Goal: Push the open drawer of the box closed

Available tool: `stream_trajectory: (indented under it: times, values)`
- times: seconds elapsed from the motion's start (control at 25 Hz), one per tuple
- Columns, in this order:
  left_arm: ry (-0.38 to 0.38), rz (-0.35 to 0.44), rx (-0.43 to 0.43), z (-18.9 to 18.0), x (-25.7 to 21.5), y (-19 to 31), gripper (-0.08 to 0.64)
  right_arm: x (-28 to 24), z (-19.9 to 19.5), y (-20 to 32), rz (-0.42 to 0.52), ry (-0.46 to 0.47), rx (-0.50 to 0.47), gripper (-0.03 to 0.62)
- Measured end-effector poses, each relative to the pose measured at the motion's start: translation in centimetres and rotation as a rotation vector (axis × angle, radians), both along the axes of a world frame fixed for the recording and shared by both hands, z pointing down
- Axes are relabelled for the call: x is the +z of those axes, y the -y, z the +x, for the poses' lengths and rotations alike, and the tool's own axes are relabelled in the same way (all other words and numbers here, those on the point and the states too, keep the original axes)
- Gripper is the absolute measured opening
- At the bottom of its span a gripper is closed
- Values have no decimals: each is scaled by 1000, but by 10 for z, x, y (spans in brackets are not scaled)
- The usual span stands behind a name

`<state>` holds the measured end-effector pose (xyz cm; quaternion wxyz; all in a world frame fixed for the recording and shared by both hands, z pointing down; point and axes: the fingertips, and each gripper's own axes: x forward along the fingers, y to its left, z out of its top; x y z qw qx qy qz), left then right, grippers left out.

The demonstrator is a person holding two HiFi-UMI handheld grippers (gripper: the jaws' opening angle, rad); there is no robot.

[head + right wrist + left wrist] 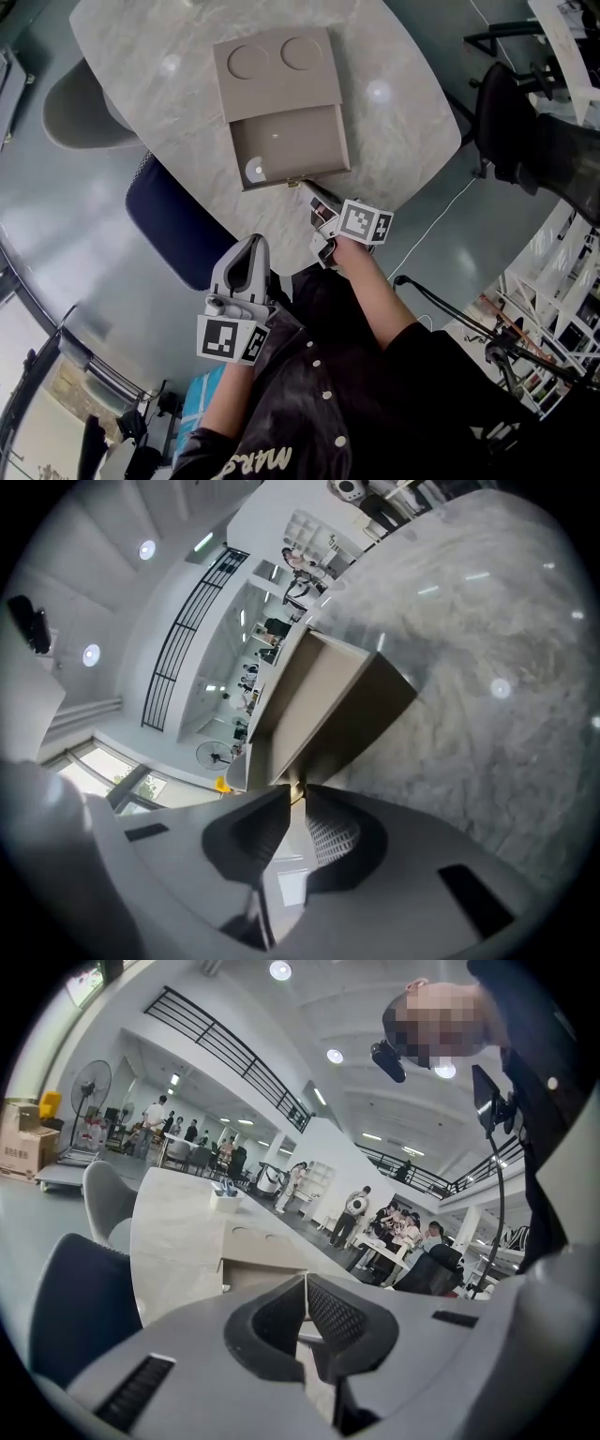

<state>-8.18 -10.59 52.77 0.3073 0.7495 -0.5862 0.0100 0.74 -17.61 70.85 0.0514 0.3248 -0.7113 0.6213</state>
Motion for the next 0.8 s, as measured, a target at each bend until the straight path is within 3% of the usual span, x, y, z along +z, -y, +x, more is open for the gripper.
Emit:
stream_trajectory:
  times: [0.32,0.8]
  values:
    - [4,21,-6,1,-10,9,18,-9,-4,3,2,41,10,37]
    - [9,16,-32,-4,-10,14,18,-15,-13,38,38,27,14,38]
